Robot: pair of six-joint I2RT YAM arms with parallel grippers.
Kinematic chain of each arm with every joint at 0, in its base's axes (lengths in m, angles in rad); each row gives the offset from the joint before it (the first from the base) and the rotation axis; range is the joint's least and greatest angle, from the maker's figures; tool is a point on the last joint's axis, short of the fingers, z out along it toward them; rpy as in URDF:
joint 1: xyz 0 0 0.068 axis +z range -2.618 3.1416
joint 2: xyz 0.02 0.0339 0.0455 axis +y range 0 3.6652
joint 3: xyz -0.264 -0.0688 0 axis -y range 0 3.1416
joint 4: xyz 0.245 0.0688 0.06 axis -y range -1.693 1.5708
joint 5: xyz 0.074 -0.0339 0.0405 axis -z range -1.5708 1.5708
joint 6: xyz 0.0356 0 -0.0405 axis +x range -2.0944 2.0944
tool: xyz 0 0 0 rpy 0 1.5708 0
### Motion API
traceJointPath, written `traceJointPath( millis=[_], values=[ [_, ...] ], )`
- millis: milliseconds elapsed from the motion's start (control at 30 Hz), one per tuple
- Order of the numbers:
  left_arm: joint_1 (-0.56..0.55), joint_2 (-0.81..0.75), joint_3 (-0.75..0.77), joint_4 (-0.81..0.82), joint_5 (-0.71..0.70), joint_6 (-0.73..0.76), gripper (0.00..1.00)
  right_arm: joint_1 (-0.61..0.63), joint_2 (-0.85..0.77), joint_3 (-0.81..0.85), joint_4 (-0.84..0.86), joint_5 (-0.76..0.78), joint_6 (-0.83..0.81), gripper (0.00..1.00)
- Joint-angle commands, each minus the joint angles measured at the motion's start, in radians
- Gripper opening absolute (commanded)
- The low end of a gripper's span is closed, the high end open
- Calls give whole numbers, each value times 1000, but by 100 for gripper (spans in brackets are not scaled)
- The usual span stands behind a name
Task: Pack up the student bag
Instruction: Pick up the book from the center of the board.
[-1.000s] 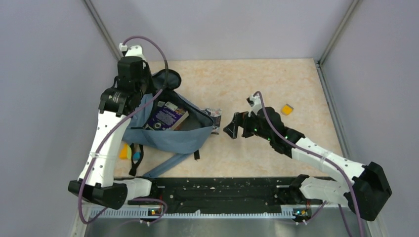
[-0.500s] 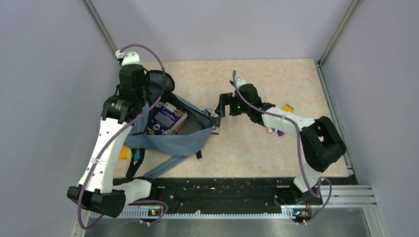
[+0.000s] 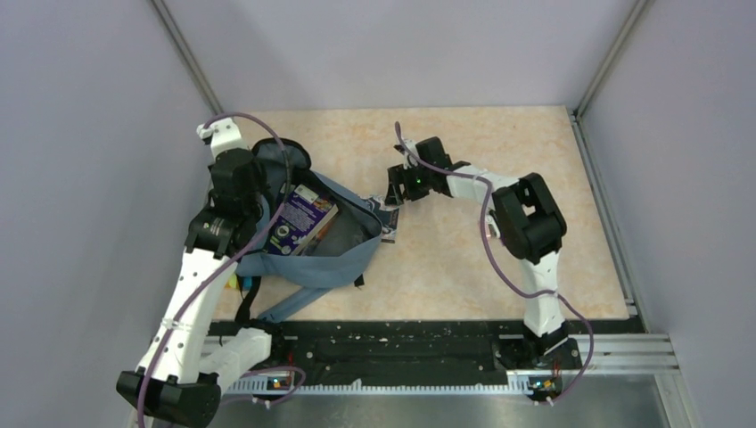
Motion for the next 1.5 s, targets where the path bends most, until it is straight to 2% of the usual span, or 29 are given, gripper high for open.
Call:
traceJointPath(
  millis=[0, 200, 433, 733, 1233, 1300, 1467],
  values=[
    [10, -40, -11, 89, -42, 0, 0, 3, -25, 18, -4, -116, -30, 64],
    [10, -45, -9, 78, -3, 2, 0, 2, -54, -34, 6, -249, -34, 54],
    [10, -45, -7, 66, 40, -11, 0, 3, -100, -65, 5, -260, -15, 47],
    [10, -36, -7, 62, 48, -9, 0, 2, -109, -100, 66, -361, 76, 38],
    [10, -31, -9, 42, 146, -27, 0, 4, -2, -63, 52, -372, 83, 40],
    [10, -32, -15, 42, 153, -29, 0, 4, -10, -71, 52, -370, 86, 34],
    [10, -48, -41, 72, 228, -27, 0, 4, -109, -149, 110, -305, 140, 7]
  ],
)
